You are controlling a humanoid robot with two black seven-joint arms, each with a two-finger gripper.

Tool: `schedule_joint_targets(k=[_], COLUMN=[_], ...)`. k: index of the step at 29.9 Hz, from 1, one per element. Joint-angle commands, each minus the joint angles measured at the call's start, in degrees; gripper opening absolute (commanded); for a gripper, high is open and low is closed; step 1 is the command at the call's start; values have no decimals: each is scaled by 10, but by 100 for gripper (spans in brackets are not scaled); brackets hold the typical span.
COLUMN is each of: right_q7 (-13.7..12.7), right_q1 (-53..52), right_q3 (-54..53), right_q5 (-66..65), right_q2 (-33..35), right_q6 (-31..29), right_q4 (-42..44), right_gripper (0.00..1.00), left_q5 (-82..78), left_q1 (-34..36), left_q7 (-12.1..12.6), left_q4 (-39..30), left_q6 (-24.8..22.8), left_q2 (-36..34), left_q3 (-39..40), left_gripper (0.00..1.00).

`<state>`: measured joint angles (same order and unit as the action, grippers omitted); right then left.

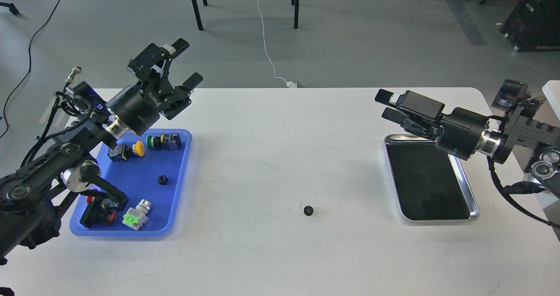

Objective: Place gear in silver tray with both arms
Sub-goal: 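Withdraw the left arm and reach the right gripper toward the gear, then grasp the black gear on the table with the right gripper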

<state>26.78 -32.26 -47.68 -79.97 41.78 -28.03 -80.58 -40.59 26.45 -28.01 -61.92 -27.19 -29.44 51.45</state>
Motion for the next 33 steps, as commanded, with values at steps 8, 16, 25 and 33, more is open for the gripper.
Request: schedule_joint_targets(k=[8,16,25,33], right_q7=[12,12,12,12], right_q1=[-335,-334,-300,-294], right_q3=[384,442,458,458], right_q5=[-264,-431,-450,-450], right_q2=[-54,-129,-159,-214], right_q6=[0,0,0,0], right_q4=[-8,-12,15,83], right_gripper=[100,98,93,85], left_q5=[29,28,28,28], left_q1=[-51,-51,-51,-51], left_q7=[0,0,0,0], left_q4=[-1,-17,-28,-28], left_q6=[-8,-8,-8,-8], left_q2=[-4,-3,-3,0], left_q3=[51,50,50,49], left_gripper=[98,98,98,98])
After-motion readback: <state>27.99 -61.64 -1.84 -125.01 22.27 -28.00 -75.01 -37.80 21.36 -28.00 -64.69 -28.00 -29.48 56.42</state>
